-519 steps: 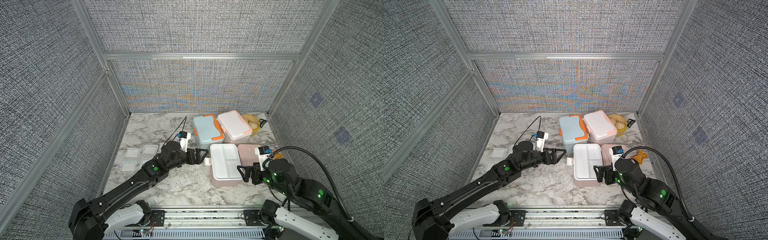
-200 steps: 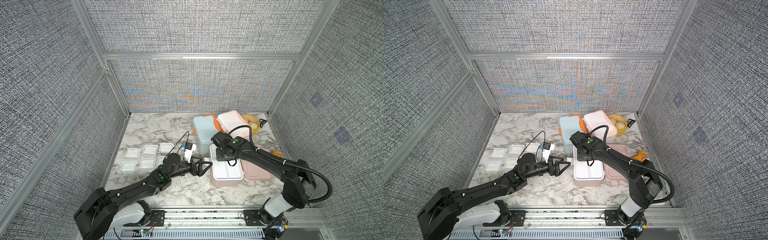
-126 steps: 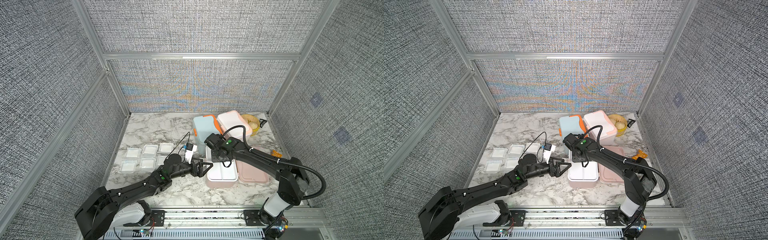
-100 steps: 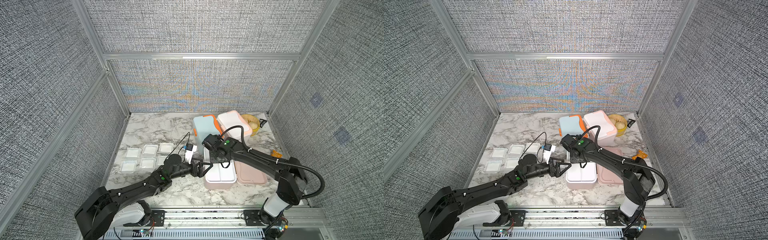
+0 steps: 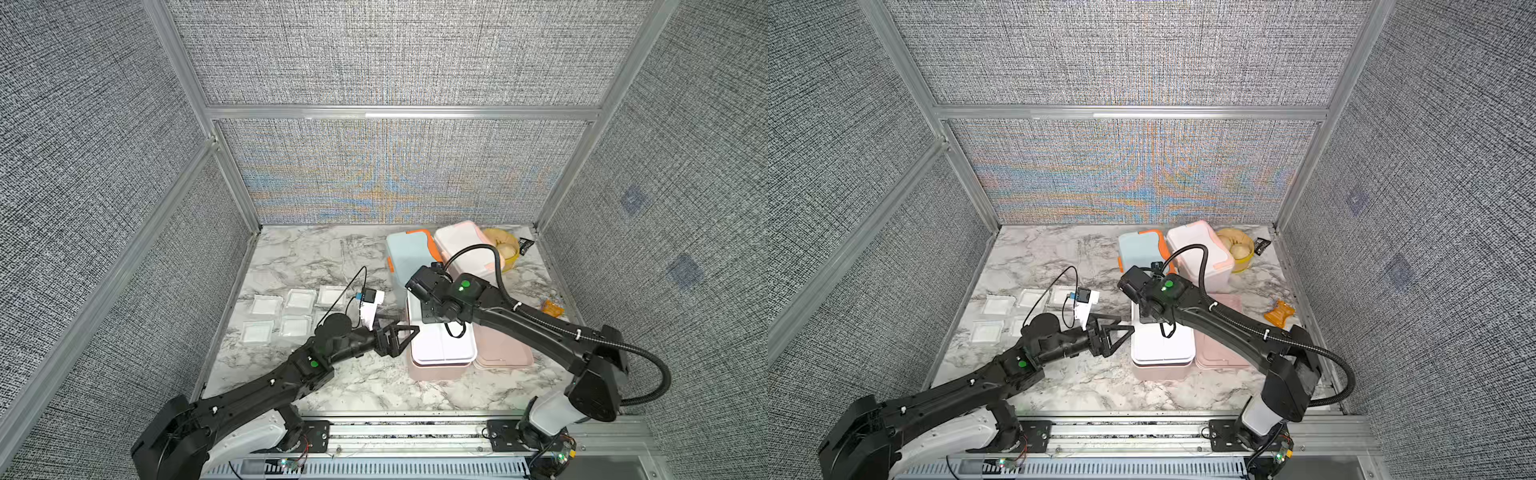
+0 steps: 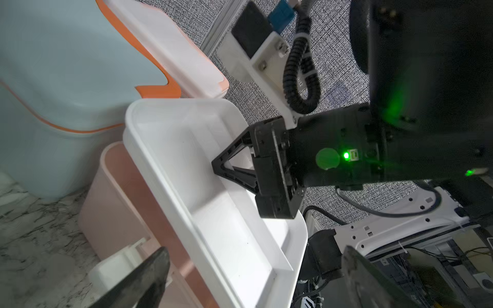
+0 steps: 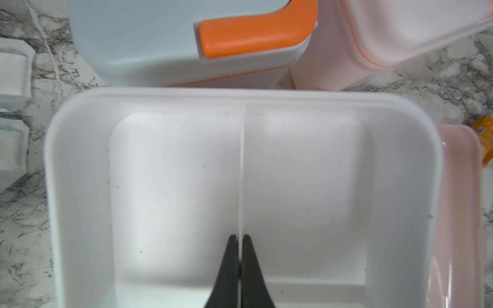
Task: Open first aid kits and take out gauze
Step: Pick up the compartment layer from the first aid kit, then place the compartment layer in the first aid kit.
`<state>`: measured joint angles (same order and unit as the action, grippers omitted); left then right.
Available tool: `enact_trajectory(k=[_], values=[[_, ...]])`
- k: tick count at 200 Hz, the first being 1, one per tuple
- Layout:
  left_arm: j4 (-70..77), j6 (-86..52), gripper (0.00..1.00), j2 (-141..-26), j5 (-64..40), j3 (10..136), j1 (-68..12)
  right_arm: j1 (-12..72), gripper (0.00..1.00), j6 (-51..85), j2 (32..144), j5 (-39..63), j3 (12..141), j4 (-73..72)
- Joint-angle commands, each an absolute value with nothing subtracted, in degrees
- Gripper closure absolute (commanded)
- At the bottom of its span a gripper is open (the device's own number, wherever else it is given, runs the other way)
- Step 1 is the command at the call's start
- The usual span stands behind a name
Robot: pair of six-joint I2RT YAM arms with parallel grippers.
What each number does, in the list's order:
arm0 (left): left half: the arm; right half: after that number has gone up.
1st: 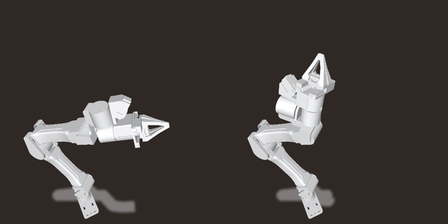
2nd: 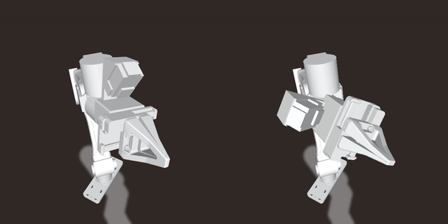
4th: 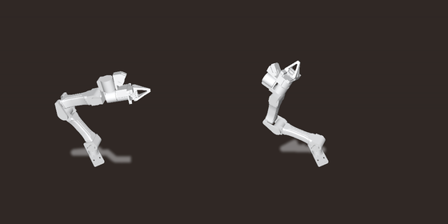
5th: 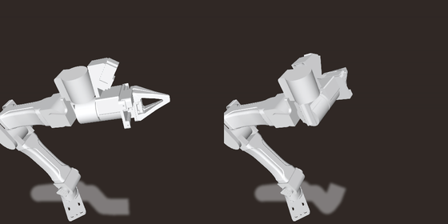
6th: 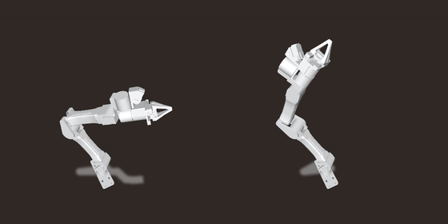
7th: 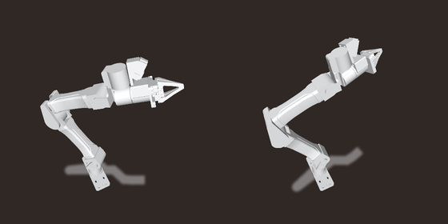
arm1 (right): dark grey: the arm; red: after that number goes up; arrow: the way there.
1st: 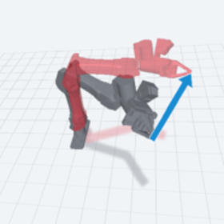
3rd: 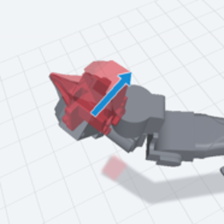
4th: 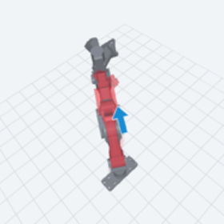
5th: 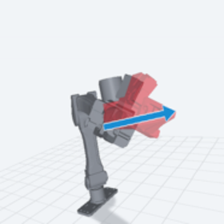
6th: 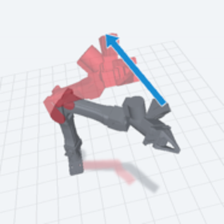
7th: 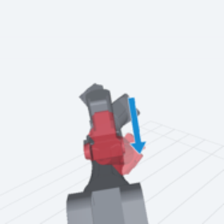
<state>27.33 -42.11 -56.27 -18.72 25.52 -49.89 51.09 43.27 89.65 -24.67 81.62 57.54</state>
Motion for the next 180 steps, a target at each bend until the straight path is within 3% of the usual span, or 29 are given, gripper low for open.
enact_trajectory(k=[1,40,82,127,180], values=[[23.91,-38.69,0.00,-53.52,-17.15,26.22,-49.93,51.39,1.00,40.37,85.93,-26.12,80.66,56.13],[16.17,-33.49,0.00,-46.85,-15.42,29.17,-49.97,51.11,1.00,28.28,71.55,-18.89,72.01,40.39],[7.71,-28.30,0.00,-41.27,-13.89,34.09,-49.92,50.39,1.00,19.00,56.00,-15.08,67.56,33.63],[4.53,-23.74,0.00,-36.22,-14.08,36.66,-49.99,50.27,1.00,14.27,36.39,-20.57,60.29,29.32],[12.43,-22.45,0.00,-28.32,-9.72,29.58,-49.99,50.25,1.00,15.14,14.15,-28.54,47.20,24.46]])
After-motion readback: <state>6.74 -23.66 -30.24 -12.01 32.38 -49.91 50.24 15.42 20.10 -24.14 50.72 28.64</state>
